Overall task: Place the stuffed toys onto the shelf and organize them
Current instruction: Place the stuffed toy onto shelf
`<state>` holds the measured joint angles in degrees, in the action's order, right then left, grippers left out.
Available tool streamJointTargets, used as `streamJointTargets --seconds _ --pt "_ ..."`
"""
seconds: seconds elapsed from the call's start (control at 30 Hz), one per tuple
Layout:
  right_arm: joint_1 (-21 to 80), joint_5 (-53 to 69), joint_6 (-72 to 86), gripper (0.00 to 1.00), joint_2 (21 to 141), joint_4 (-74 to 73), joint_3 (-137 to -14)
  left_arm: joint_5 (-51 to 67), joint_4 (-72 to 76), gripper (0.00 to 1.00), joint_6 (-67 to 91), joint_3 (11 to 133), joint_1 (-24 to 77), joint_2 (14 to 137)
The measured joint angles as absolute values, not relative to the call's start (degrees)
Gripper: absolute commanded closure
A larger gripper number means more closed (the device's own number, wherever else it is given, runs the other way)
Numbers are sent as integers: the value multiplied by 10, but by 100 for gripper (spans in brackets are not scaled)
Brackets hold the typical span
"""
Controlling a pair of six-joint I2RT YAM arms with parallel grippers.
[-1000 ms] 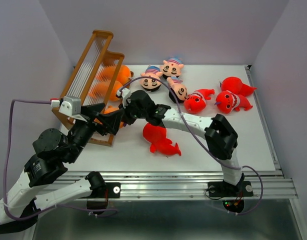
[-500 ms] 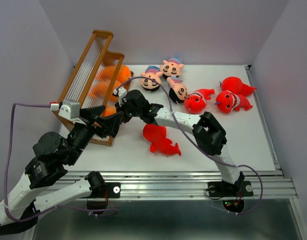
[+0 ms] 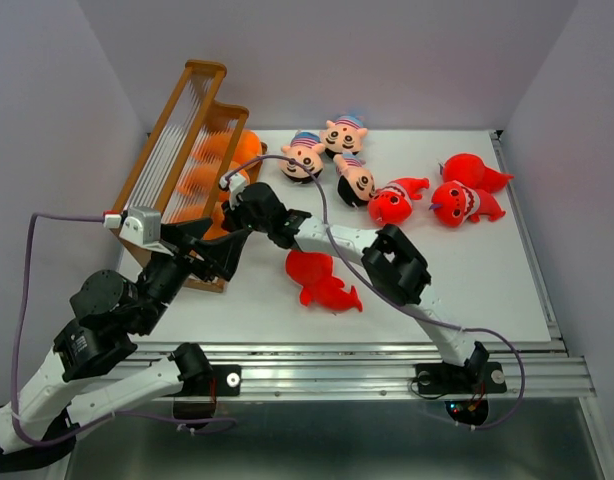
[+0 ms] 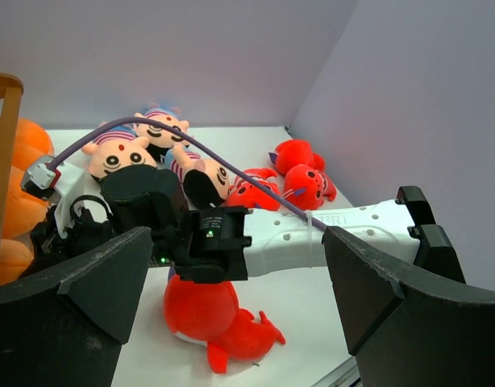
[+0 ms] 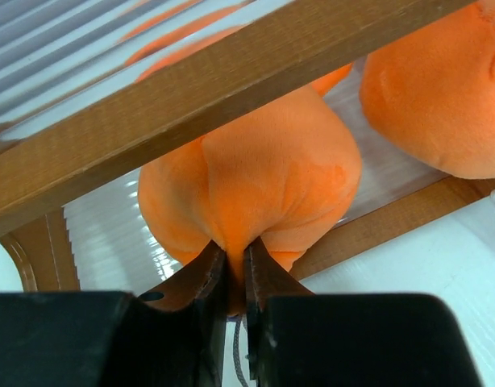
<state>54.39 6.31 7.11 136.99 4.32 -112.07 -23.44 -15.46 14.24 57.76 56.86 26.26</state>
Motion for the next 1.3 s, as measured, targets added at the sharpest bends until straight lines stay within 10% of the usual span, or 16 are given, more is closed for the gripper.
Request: streamJointTargets --seconds 0.8,1.3 --pt "535 69 8 0 1304 67 -1040 -230 -153 1 145 559 569 258" --pt "422 408 -281 0 1051 -232 -966 -215 -197 1 154 553 569 244"
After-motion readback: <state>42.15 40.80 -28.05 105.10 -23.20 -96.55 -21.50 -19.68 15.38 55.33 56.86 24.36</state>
